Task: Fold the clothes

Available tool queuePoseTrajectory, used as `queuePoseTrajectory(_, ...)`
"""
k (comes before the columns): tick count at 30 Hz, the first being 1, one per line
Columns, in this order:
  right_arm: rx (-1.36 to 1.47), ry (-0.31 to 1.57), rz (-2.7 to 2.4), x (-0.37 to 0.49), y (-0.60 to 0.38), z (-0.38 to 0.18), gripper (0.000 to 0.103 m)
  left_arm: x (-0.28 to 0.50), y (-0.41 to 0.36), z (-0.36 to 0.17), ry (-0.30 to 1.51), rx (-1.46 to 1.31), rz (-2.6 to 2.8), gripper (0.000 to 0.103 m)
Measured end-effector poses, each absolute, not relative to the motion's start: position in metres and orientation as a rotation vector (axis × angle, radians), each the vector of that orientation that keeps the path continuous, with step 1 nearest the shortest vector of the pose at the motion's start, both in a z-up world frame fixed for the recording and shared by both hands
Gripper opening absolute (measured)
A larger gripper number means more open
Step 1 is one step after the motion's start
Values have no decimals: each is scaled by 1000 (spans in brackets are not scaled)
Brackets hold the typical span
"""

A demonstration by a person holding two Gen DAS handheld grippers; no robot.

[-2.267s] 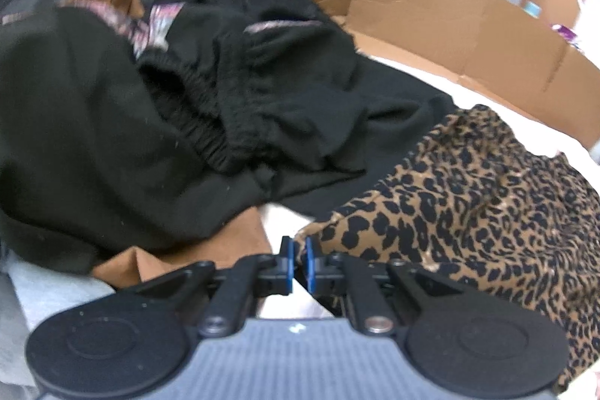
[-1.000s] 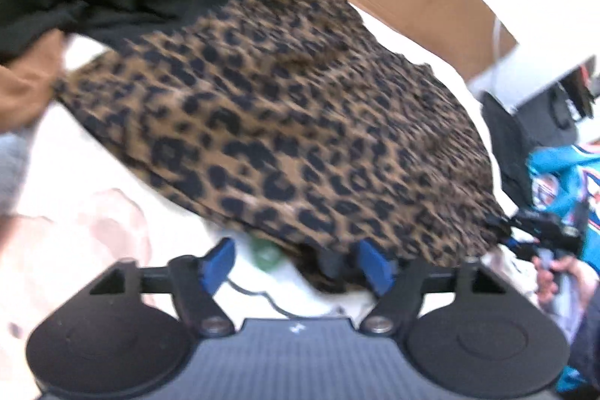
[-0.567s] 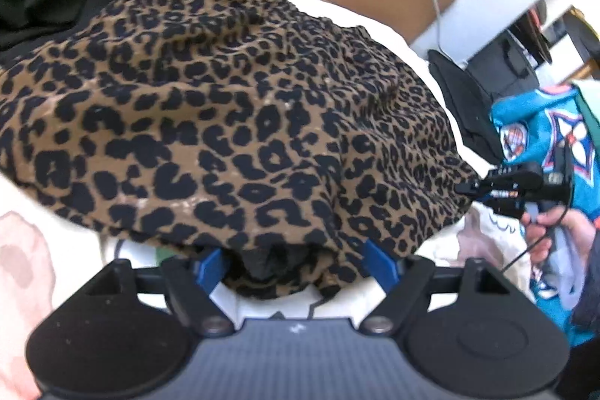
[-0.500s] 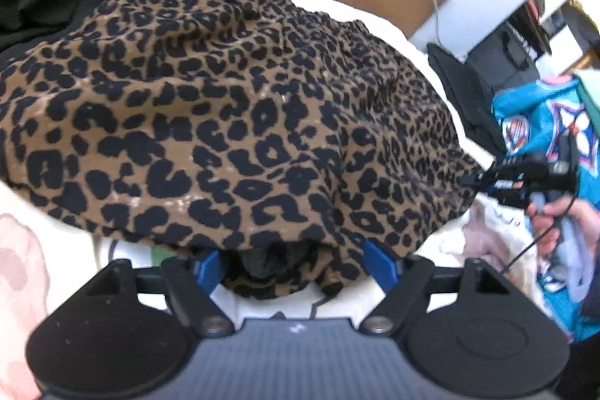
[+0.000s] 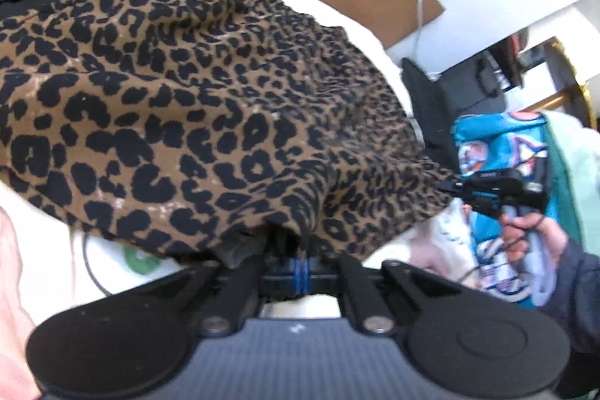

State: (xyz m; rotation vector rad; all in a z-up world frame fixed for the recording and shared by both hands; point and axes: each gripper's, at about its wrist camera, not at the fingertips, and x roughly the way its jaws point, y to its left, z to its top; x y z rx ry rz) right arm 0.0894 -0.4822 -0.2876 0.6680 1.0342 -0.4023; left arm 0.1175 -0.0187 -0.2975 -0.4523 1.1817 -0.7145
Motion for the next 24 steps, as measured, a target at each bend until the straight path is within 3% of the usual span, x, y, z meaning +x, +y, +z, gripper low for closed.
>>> queuePoseTrajectory(17,521,1095,-467,126,-489,-253,3,119,-28,-292,1172,-551,-810,1)
queuePoseTrajectory(19,528,1104,-483,122,-487,-262,8,118,-26,-296,1176,-533,-785,1)
queuePoseTrajectory(22,603,1090,-502,108,-483,-271,39,120,-20,-302,1179,-536,-730,1)
queuePoseTrajectory(24,654,1080,-510,97,-479,-276,45,123,-18,-304,1169,-547,-698,1)
